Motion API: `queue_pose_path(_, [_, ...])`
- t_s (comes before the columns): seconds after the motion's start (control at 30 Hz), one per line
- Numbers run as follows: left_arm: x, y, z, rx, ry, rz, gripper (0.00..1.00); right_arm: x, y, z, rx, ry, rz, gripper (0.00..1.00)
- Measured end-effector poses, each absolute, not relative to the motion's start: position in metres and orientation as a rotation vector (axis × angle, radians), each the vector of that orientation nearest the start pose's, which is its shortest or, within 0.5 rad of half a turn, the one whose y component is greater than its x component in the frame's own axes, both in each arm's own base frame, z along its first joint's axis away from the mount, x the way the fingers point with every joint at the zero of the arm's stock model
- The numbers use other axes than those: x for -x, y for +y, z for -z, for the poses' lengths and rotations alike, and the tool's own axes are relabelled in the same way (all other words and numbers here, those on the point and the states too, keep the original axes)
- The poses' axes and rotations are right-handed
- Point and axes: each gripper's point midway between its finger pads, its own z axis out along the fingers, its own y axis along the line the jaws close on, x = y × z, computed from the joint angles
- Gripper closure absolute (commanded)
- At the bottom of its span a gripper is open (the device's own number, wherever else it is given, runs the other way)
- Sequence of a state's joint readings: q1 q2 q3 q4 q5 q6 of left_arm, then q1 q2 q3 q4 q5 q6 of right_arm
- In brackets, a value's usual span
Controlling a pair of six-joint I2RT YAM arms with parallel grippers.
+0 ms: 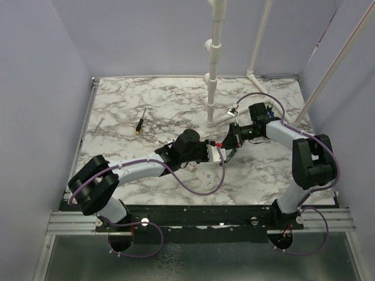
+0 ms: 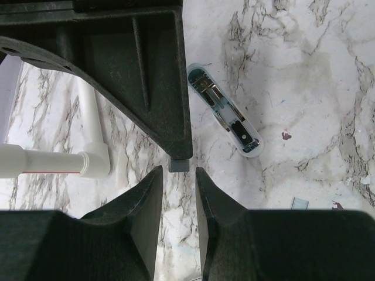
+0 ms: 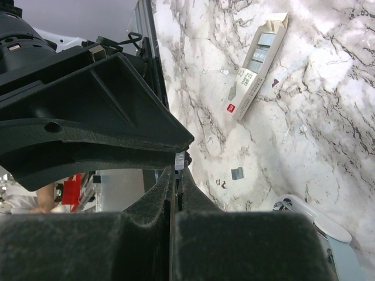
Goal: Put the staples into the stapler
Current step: Adjust the staple.
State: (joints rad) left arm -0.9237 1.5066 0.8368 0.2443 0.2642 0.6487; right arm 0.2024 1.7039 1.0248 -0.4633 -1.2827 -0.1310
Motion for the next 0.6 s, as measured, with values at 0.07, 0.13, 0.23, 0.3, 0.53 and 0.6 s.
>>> queue_pose_path(0.07, [-0.2524,-0.3688,-0.1389,-1.535,1.291,0.436,0.71,-0.2601,0.2233,-0.1340,0.733,2.156,-1.698,0.99])
queue_pose_path(0.13, [-0.2526,-0.3688,-0.1393,-1.535,1.291,0.435,0.71,-0.2599,0.2234,-0.1344,0.733,2.154,-1.702,0.99])
queue_pose_path(0.23, [-0.2524,-0.3692,-0.1396,-1.535,1.290,0.435,0.72,-0.2598,0.2234,-0.1340,0.732,2.154,-1.705,0.99])
queue_pose_path(0.3, [-0.2524,-0.3694,-0.1400,-1.535,1.289,0.436,0.73,-0.2598,0.2234,-0.1336,0.731,2.156,-1.706,0.99])
queue_pose_path(0.53, [-0.2525,-0.3698,-0.1407,-1.535,1.288,0.436,0.76,-0.2596,0.2236,-0.1341,0.731,2.153,-1.710,0.99])
queue_pose_path(0.6, [-0.2526,-0.3700,-0.1412,-1.534,1.287,0.436,0.77,-0.2596,0.2236,-0.1341,0.731,2.153,-1.711,0.99])
